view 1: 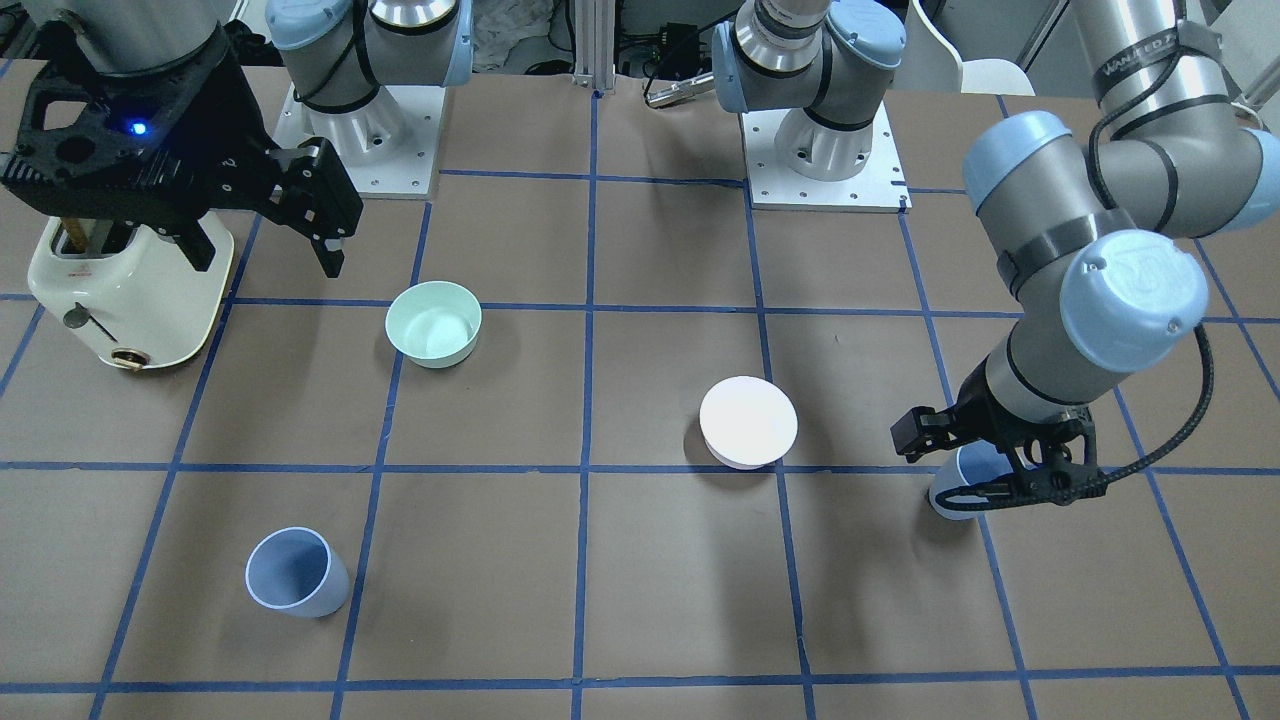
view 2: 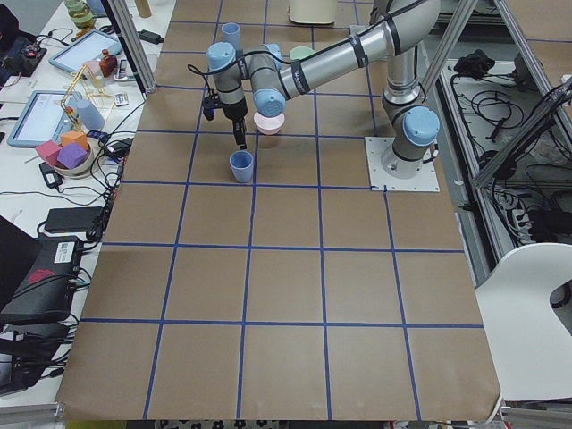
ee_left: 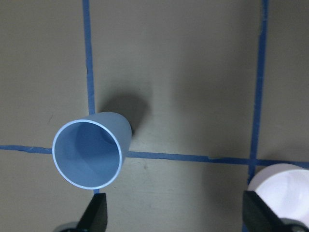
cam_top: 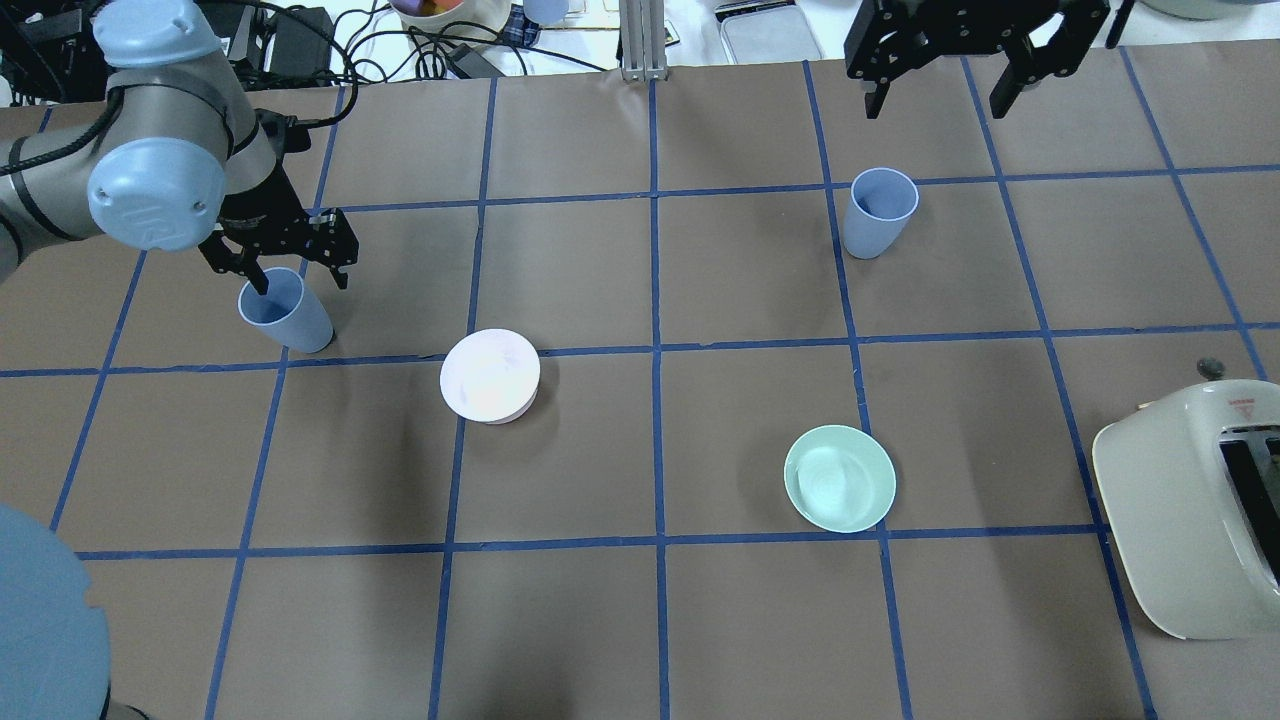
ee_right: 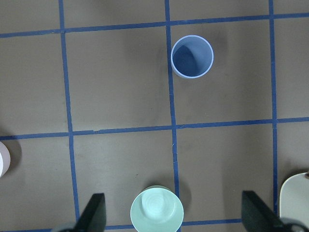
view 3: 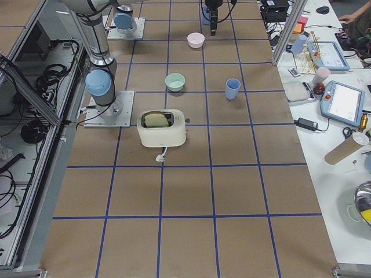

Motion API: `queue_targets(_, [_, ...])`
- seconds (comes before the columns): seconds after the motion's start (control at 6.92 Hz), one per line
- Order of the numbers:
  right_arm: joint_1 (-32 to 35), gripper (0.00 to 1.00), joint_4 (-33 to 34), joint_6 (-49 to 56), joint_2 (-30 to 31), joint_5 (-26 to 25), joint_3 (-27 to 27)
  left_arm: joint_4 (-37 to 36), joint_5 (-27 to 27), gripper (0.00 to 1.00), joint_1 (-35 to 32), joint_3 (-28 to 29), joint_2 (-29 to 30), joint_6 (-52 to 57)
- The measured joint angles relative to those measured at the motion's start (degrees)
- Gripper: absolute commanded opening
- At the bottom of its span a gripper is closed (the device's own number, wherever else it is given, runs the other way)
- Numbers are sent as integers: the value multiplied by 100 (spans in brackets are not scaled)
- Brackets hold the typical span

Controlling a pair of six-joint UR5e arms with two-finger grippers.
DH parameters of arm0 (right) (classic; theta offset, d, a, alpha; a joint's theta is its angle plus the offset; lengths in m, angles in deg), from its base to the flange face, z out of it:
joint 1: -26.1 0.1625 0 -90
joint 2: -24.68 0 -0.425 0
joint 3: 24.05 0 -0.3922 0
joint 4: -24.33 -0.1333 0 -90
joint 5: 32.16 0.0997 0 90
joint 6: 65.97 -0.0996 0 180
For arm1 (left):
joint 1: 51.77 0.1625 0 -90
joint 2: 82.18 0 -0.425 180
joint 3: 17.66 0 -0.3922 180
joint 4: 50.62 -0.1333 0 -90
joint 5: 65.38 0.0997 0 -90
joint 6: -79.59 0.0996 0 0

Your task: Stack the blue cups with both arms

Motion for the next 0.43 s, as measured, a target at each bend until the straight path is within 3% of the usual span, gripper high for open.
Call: queue_targets(0.43, [7, 100, 0, -21, 0, 21, -12, -376, 61, 0, 25, -98, 258, 159])
